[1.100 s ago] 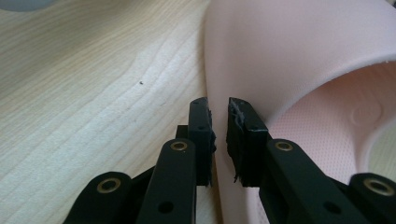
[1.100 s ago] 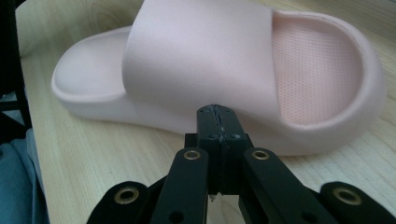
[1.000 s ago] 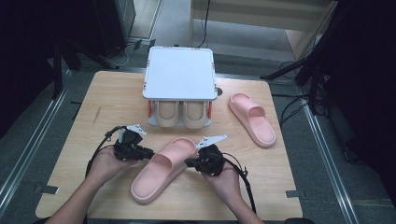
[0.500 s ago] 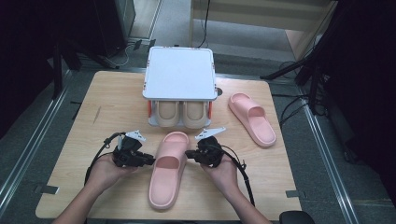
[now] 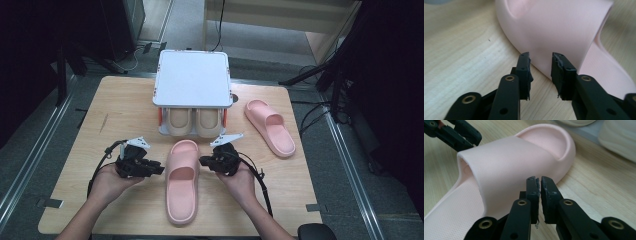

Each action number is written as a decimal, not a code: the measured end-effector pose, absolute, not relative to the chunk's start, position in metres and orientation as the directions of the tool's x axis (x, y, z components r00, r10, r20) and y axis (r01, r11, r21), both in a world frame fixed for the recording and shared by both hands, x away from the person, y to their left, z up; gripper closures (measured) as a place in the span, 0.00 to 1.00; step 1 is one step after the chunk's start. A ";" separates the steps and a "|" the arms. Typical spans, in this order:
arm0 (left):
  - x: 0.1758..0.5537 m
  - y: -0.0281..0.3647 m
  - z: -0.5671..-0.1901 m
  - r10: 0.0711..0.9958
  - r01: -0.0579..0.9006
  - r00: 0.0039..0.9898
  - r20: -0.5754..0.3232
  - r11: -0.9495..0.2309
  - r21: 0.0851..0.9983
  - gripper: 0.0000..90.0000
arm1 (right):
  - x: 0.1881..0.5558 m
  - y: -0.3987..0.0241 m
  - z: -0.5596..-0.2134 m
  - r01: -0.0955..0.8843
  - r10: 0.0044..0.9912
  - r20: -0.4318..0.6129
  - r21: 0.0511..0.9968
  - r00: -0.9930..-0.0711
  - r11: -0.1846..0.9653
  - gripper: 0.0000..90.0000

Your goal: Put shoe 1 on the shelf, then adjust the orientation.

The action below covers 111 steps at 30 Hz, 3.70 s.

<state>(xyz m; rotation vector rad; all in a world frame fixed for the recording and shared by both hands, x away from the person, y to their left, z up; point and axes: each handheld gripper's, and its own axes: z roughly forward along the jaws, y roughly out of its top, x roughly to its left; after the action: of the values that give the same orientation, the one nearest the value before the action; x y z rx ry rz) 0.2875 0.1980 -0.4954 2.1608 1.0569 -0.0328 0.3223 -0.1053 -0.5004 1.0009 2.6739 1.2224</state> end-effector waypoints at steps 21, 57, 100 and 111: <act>0.310 0.217 -0.483 0.673 0.715 0.641 -0.370 -0.347 0.607 0.49 | 0.349 -0.211 -0.458 0.521 0.667 0.163 0.764 -0.727 0.380 0.71; 0.303 0.226 -0.486 0.697 0.721 0.620 -0.361 -0.324 0.613 0.47 | 0.435 -0.293 -0.493 0.652 0.841 0.194 0.724 -0.505 0.224 0.68; 0.315 0.213 -0.481 0.671 0.699 0.650 -0.357 -0.344 0.628 0.44 | 0.313 -0.239 -0.434 0.577 0.808 0.042 0.721 -0.588 0.383 0.95; 0.317 0.200 -0.472 0.640 0.626 0.708 -0.298 -0.373 0.685 0.61 | 0.280 -0.202 -0.451 0.567 0.743 0.062 0.689 -0.666 0.451 0.95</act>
<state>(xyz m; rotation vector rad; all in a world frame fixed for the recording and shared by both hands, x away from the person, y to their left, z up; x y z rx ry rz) 0.3171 0.2000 -0.4716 2.0863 0.9623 0.0227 0.2801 -0.2019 -0.4510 1.1327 2.4548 1.0230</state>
